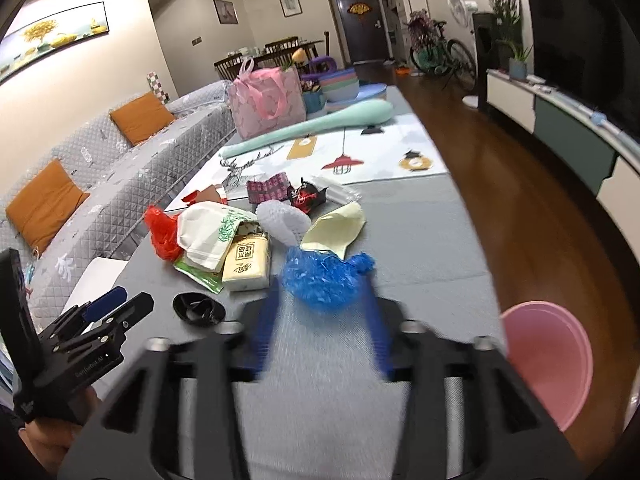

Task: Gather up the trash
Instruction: 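Grasp the blue plastic bag with the right tool while the left tool grasps the black strap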

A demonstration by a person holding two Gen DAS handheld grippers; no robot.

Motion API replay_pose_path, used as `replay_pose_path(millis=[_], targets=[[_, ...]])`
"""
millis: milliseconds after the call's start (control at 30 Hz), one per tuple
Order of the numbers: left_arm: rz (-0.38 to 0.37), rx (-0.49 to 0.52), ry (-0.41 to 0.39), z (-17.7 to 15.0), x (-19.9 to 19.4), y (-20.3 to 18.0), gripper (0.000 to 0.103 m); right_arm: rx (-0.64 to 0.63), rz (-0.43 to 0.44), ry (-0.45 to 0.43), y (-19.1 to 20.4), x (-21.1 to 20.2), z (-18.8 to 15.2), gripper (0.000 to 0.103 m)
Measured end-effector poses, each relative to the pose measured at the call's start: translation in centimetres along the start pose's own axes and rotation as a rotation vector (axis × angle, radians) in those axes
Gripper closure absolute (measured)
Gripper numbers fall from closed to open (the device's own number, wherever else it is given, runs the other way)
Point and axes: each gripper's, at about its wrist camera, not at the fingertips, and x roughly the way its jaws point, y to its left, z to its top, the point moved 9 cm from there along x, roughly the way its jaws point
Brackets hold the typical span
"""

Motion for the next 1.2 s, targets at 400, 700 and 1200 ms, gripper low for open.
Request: replay_pose_path(millis=[400,700,1200], targets=[[0.084,-0.034,0.194,-2.1,6.0,0.4,0.013,-0.004,-0.023,0.158,0.7,8.4,-0.9,0.027],[0.11,-0.015,0.239,-3.0,7.5,0.4,0.015,0.014,-0.057,0.221,-0.2,11.1,-1.9,0.031],[0.102,0.051,0.209,-3.1,6.4,-0.2,0.082,-0.027,-0.011,0.189,0.3,9.3,-2.1,0.097]])
